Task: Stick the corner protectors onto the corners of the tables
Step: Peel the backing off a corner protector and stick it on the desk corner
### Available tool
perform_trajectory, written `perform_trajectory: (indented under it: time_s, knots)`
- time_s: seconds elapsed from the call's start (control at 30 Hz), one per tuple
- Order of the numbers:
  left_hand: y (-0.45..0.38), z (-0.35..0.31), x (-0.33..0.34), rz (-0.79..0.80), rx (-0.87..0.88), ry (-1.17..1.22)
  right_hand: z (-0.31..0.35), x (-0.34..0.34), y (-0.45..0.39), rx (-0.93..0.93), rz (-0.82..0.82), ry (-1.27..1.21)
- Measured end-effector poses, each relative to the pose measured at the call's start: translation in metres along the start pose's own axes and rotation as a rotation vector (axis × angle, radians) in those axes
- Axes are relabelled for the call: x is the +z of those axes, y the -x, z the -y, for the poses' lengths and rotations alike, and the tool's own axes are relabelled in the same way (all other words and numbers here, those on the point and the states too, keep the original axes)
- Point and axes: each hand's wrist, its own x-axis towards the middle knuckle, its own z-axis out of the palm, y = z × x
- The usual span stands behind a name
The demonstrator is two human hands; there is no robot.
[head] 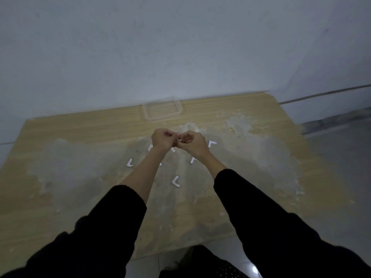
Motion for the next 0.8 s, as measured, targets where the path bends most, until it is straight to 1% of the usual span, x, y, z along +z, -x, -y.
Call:
perform_trajectory:
  time_s: [0.07,0.13,0.2,0.27,0.33,0.4,0.5,0.63,0.8]
  knots:
    - [0.006,-0.015,0.010,0.069,0.022,0.003,0.004,-0.014,0.003,0.010,-0.069,-0.013]
    - [0.009,-0.028,0.018,0.141,0.029,-0.001,0.006,-0.030,0.004,0.033,-0.090,-0.048]
    - [0.007,-0.039,0.028,0.194,0.035,-0.009,0.008,-0.046,0.005,0.048,-0.107,-0.088]
    - [0.002,-0.047,0.039,0.222,0.070,-0.027,0.009,-0.062,0.003,0.059,-0.161,-0.116]
    - [-0.002,-0.056,0.058,0.273,0.187,-0.123,0.007,-0.084,0.002,0.075,-0.251,-0.121]
    - [-0.003,-0.066,0.083,0.372,0.320,-0.203,0.000,-0.109,-0.001,0.090,-0.319,-0.116]
    - [-0.003,-0.075,0.123,0.473,0.413,-0.263,-0.014,-0.145,-0.010,0.111,-0.399,-0.103]
    - [-0.013,-0.088,0.196,0.449,0.533,-0.354,-0.039,-0.205,-0.033,0.174,-0.482,-0.175]
    - [-0.046,-0.112,0.283,0.377,0.510,-0.428,-0.071,-0.275,-0.087,0.211,-0.485,-0.224]
